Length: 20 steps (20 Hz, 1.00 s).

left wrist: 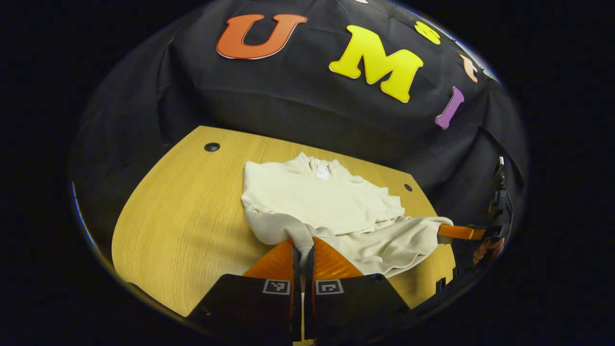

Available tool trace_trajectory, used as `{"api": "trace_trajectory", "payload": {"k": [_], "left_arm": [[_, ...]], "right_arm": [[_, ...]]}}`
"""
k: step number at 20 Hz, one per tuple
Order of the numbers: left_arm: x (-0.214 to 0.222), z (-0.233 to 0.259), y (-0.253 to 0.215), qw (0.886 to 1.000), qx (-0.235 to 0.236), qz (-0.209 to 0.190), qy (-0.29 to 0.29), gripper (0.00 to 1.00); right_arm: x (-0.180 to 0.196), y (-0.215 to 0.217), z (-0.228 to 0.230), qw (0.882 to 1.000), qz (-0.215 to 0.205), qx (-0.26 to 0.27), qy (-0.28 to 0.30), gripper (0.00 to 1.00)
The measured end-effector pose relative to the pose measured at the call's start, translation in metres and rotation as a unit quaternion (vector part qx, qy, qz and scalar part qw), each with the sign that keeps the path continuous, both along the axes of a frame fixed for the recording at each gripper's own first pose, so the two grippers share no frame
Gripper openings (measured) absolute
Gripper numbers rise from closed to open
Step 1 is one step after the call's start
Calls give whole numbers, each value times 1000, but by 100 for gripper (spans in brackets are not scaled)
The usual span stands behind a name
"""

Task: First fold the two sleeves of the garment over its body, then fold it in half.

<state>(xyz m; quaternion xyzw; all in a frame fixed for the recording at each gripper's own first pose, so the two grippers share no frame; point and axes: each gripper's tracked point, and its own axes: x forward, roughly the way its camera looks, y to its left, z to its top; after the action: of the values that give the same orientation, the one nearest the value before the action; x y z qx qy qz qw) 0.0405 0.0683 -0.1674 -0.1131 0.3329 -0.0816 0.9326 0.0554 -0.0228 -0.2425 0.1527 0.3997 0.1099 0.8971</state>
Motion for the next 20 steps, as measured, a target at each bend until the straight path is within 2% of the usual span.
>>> {"api": "trace_trajectory", "payload": {"k": [5,10,15,18,20], "left_arm": [[58,41,3,999,-14,-6,-34,5],[133,49,11,999,-42,5,-11,5],[204,5,13,997,-77,13,12,5],[230,-26,9,994,-107,31,14,5],[250,-49,10,993,-109,43,10,5]], "right_arm": [[64,11,40,999,16,-7,-40,9],[154,17,53,999,9,6,-47,9],[223,10,-18,999,-22,9,-23,9],[241,6,-59,999,-28,-7,-21,9],[252,8,-82,999,-43,-5,-14,9]]}}
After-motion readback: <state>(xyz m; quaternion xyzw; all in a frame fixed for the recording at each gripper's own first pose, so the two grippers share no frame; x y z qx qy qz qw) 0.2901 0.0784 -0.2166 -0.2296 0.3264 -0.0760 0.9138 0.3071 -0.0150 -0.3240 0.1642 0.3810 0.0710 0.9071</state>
